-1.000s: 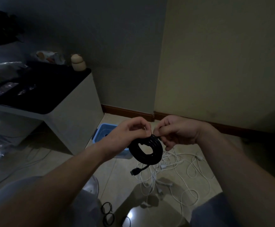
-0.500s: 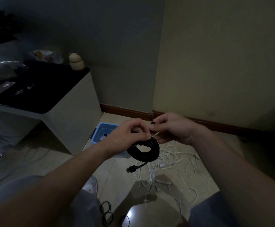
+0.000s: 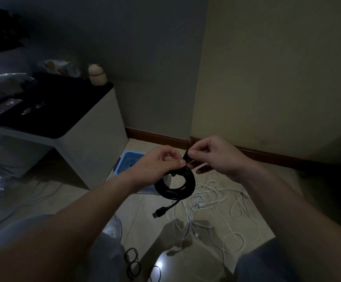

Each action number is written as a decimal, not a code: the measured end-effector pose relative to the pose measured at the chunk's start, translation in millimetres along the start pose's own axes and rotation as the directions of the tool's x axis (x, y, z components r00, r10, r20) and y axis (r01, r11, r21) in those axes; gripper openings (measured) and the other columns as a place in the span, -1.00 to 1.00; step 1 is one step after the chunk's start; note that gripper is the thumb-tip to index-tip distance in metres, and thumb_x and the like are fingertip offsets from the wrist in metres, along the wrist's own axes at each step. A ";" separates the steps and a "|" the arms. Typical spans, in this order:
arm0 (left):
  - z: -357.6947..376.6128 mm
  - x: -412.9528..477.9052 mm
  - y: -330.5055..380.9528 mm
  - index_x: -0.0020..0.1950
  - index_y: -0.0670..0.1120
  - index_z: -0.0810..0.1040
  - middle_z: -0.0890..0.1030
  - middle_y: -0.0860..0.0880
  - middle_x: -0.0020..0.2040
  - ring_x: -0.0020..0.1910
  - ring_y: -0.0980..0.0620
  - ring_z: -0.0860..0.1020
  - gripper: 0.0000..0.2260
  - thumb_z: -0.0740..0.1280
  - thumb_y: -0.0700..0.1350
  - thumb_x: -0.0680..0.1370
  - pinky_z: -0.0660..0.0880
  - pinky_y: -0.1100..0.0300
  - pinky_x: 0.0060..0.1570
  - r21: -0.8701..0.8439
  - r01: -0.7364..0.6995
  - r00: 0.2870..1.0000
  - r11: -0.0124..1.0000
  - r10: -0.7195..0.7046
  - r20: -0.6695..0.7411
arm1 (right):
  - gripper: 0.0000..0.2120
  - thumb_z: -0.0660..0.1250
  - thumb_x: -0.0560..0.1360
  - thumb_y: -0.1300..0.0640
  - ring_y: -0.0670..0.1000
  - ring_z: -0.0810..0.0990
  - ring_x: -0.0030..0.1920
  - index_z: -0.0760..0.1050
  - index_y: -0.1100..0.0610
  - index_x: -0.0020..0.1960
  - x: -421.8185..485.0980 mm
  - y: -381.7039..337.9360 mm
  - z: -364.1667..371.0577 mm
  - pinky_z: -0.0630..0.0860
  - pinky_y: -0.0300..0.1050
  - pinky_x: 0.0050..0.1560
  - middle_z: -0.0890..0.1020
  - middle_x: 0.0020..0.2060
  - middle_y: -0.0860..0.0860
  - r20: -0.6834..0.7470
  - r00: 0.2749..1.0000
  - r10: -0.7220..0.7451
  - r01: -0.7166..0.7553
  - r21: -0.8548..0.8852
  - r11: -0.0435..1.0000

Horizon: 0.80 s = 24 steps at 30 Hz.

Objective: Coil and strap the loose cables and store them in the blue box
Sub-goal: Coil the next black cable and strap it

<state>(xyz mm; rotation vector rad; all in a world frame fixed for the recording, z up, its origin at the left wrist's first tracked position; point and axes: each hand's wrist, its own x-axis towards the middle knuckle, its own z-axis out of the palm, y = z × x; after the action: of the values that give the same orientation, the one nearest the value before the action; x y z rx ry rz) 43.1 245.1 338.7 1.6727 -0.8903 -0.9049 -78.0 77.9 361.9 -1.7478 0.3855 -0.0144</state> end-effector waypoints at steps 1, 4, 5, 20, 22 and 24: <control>-0.5 0.7 -0.6 -0.06 -0.04 0.57 0.56 0.13 -0.41 -0.38 0.24 0.53 -0.94 0.40 -0.08 0.58 0.42 0.42 -0.34 0.003 -0.008 1.000 1.000 0.008 -0.007 | -0.84 0.35 0.60 0.21 -0.04 0.73 -0.17 0.65 0.12 -0.12 -1.1 -0.6 1.1 0.58 -0.22 -0.29 0.73 -0.25 0.02 -0.016 1.000 -0.009 0.008 -0.026 1.000; -0.8 2.2 -3.2 -0.05 -0.01 0.57 0.61 0.11 -0.35 -0.33 0.23 0.57 -0.94 0.40 -0.05 0.58 0.43 0.42 -0.32 0.019 -0.023 0.999 1.000 0.023 -0.039 | -0.87 0.38 0.59 0.19 -0.09 0.72 -0.15 0.66 0.09 -0.11 -2.8 -1.4 6.2 0.57 -0.23 -0.29 0.74 -0.23 -0.01 -0.073 0.997 -0.025 0.018 -0.096 0.995; -0.9 3.0 -4.1 -0.05 0.00 0.57 0.63 0.10 -0.34 -0.31 0.23 0.58 -0.94 0.40 -0.04 0.58 0.44 0.41 -0.30 0.028 -0.026 0.998 0.999 0.027 -0.052 | -0.87 0.38 0.58 0.18 -0.10 0.72 -0.15 0.67 0.07 -0.12 -2.9 -1.5 8.1 0.58 -0.22 -0.28 0.74 -0.23 -0.01 -0.095 0.995 -0.032 0.021 -0.116 0.993; -8.0 11.6 -5.3 0.02 -0.14 0.66 0.64 -0.09 -0.17 -0.16 0.03 0.57 -0.82 0.29 -0.09 0.65 0.47 0.13 -0.07 -0.095 0.068 0.995 0.993 -0.075 -0.071 | -0.92 0.44 0.52 0.05 -0.21 0.64 -0.20 0.72 -0.04 -0.08 0.2 7.9 32.5 0.56 -0.21 -0.13 0.71 -0.26 -0.18 -0.257 0.887 -0.384 0.210 -0.517 0.830; -10.2 12.8 -5.8 0.11 -0.19 0.64 0.63 -0.21 -0.08 -0.07 -0.05 0.55 -0.76 0.26 -0.07 0.67 0.45 0.07 0.02 -0.101 0.092 0.994 0.991 -0.097 -0.051 | -0.92 0.43 0.52 0.05 -0.22 0.63 -0.19 0.71 -0.04 -0.07 0.6 8.3 32.4 0.53 -0.26 -0.14 0.70 -0.25 -0.18 -0.246 0.875 -0.417 0.231 -0.545 0.806; -12.8 13.2 -6.9 0.15 -0.23 0.62 0.60 -0.33 0.01 0.00 -0.14 0.52 -0.73 0.24 -0.07 0.68 0.42 -0.03 0.10 -0.119 0.105 0.994 0.987 -0.109 -0.028 | -0.92 0.42 0.53 0.05 -0.24 0.62 -0.18 0.71 -0.04 -0.07 0.7 8.2 32.3 0.48 -0.34 -0.17 0.70 -0.24 -0.19 -0.228 0.863 -0.451 0.253 -0.576 0.777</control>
<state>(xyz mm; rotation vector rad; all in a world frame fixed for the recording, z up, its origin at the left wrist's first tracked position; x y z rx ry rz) 61.3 240.3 333.0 1.6412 -0.7158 -0.9793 -72.3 107.1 346.9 -2.3637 0.3249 -0.5617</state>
